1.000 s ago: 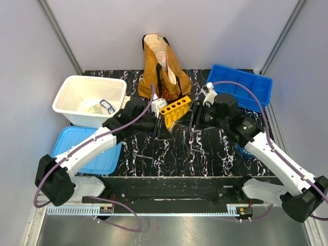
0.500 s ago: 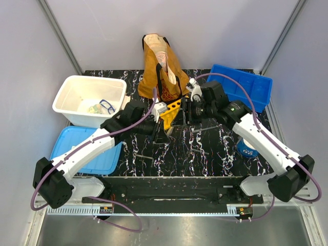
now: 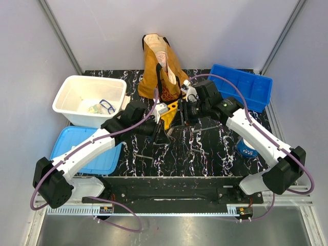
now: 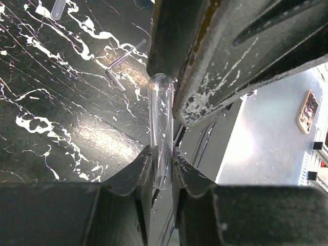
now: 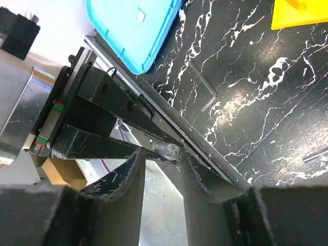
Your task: Organize the chemistry lab equipment
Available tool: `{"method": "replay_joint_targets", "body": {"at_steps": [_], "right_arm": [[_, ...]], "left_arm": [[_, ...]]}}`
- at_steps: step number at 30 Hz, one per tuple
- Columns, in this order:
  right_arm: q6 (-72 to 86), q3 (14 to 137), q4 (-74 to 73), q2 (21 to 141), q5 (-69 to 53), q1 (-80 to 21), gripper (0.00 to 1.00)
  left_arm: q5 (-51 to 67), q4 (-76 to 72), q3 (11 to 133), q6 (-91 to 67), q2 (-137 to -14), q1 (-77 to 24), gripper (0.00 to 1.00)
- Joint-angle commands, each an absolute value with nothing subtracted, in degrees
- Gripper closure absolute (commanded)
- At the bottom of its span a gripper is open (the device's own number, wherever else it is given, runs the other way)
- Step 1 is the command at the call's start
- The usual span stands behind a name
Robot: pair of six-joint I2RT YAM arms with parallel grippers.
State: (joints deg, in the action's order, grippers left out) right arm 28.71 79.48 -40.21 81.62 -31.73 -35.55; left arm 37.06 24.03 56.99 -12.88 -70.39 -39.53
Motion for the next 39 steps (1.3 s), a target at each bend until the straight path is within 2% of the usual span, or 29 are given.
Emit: {"method": "replay_joint_targets", "body": {"at_steps": [1, 6, 9, 14, 16, 17, 20, 23, 25, 34, 39], "right_arm": [[28.39, 79.02, -37.45, 81.56, -35.33, -35.24, 0.62], [28.74, 77.96, -36.65, 82.61, -36.21, -35.24, 0.61], [29.00, 77.34, -35.95, 82.62, -36.12, -35.24, 0.64], [29.70, 76.38, -33.32, 81.83, -35.34, -35.16, 0.82], [30.32, 75.50, -31.04, 81.13, -35.51, -35.07, 0.85], [30.58, 75.15, -29.89, 80.60, -35.42, -35.07, 0.85], [30.41, 74.62, -27.86, 79.72, -33.76, -35.07, 0.86], [29.18, 74.97, -27.95, 79.02, -27.27, -34.98, 0.86], [28.39, 75.49, -28.47, 78.75, -21.65, -34.54, 0.86], [19.00, 77.25, -25.41, 83.05, 5.42, -34.10, 0.85], [13.11, 77.52, -19.35, 88.67, 11.86, -34.10, 0.85]], "left_arm": [[35.95, 21.97, 58.54, -11.95, -68.82, -39.73, 0.85], [35.51, 21.71, 58.54, -11.95, -68.82, -39.73, 0.85], [35.16, 21.62, 58.27, -12.04, -68.64, -39.81, 0.85], [34.80, 21.53, 58.18, -12.13, -68.47, -39.73, 0.85], [34.28, 21.53, 58.10, -12.22, -68.38, -39.73, 0.84], [34.10, 21.53, 58.01, -12.39, -68.38, -39.81, 0.79], [31.47, 22.41, 58.53, -12.74, -68.47, -39.81, 0.47], [28.05, 24.43, 59.50, -12.48, -67.85, -39.81, 0.27], [24.01, 26.62, 60.29, -12.22, -66.80, -39.73, 0.01], [3.28, 34.01, 60.48, -10.28, -59.07, -39.73, 0.01], [-9.56, 33.13, 57.04, -12.65, -54.67, -39.73, 0.01]]}}
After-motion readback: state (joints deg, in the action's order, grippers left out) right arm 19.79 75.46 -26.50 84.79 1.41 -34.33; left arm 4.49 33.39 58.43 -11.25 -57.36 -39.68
